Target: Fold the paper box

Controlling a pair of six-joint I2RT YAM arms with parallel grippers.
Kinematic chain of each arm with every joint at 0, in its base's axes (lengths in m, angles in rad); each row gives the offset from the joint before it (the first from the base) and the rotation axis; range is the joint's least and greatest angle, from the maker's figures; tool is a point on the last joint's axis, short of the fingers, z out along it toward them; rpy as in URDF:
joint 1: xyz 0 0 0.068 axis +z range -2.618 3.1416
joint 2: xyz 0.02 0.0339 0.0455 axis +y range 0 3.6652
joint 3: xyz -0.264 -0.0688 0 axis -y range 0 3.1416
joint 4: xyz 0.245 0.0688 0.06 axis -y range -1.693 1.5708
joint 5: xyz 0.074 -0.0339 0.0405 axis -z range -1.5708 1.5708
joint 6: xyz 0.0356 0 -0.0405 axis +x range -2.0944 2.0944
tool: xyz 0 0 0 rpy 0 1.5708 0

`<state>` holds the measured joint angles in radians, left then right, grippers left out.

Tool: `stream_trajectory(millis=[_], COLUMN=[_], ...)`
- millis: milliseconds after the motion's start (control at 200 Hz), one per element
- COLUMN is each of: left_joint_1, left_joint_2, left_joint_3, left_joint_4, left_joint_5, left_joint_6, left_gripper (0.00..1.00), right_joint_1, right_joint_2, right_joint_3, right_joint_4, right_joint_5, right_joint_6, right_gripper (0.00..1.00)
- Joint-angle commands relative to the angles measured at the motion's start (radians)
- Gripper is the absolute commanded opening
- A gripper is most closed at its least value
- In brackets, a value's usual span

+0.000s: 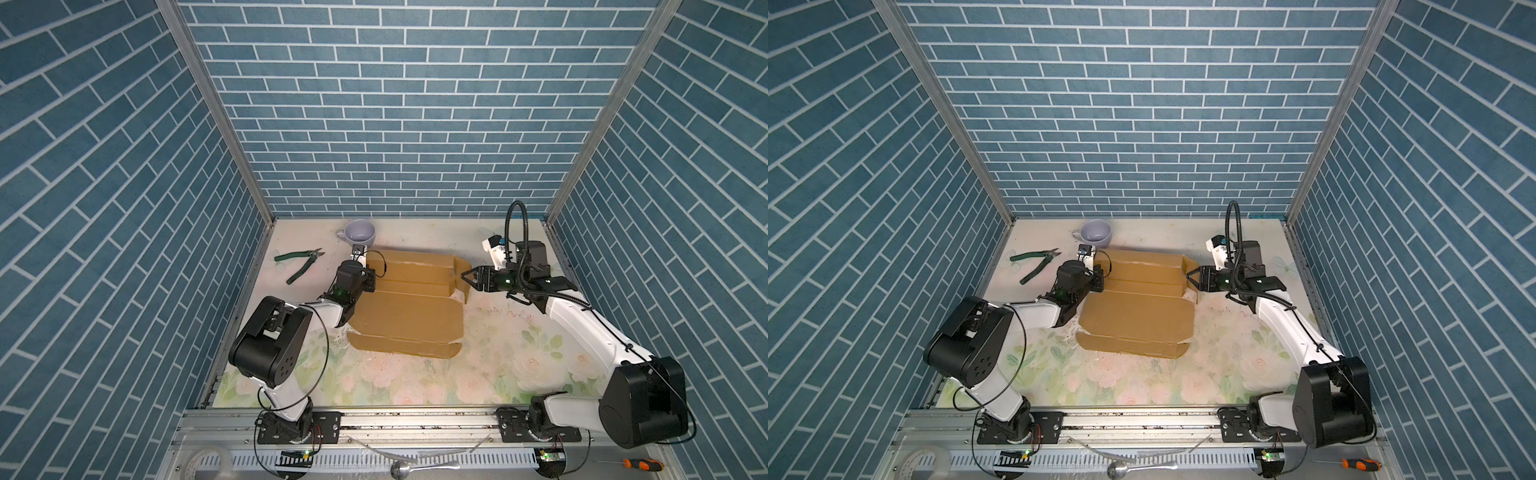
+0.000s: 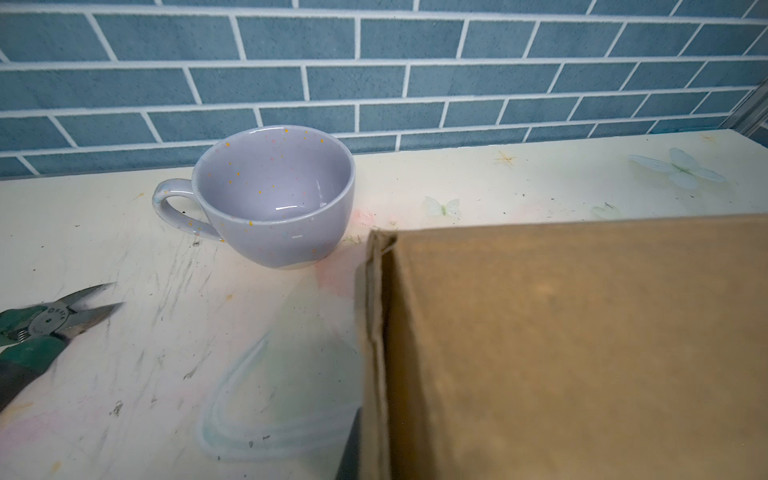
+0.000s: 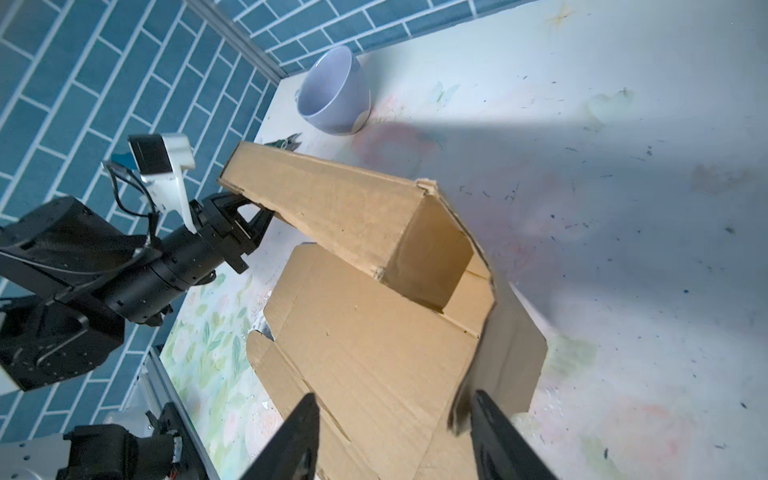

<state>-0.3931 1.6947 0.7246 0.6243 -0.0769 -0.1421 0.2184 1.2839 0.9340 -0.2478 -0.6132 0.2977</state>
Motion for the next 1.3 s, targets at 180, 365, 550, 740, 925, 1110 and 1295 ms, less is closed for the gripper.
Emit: stream_trajectory(millis=[180,365,550,740,925,1110,1295], left_joint_1=[0.005,0.004,0.004,0.004,0.004,0.004,0.003], left_joint_2=[0.031,0.04,0.032,0.018,0.003,0.003,0.007], left_joint_3=[0.001,0.004,-0.002,-0.005,-0.007,-0.002,-0.004], left_joint_4=[-0.055,-0.049,-0.049,-0.059,-0.064,-0.073,-0.068], left_joint_5=[0.019,0.023,0.02,0.013,0.008,0.012,0.015], left_joint_6=[0.0,-0.001,-0.003,-0.001,-0.001,0.0,-0.008], left_gripper=[0.0,0.0,0.0,0.0,0.0,0.0,0.0], right_joint_1=[-0.2,-0.177,-0.097,-0.04,0.01,0.093,0.134], right_joint_2=[-0.021,0.211,0.391,0.41,0.318,0.309,0.314], right_joint_3=[-0.02,0.07,0.127,0.124,0.045,0.065,0.106], right_joint_4=[0.041,-0.009,0.078,0.064,-0.049,-0.076,-0.108], right_joint_5=[0.146,0.24,0.195,0.086,0.135,0.203,0.25], right_joint_6=[0.164,0.074,0.028,-0.053,-0.153,-0.187,-0.228], right_gripper=[0.47,0.43,0.44,0.45,0.47,0.48,0.49])
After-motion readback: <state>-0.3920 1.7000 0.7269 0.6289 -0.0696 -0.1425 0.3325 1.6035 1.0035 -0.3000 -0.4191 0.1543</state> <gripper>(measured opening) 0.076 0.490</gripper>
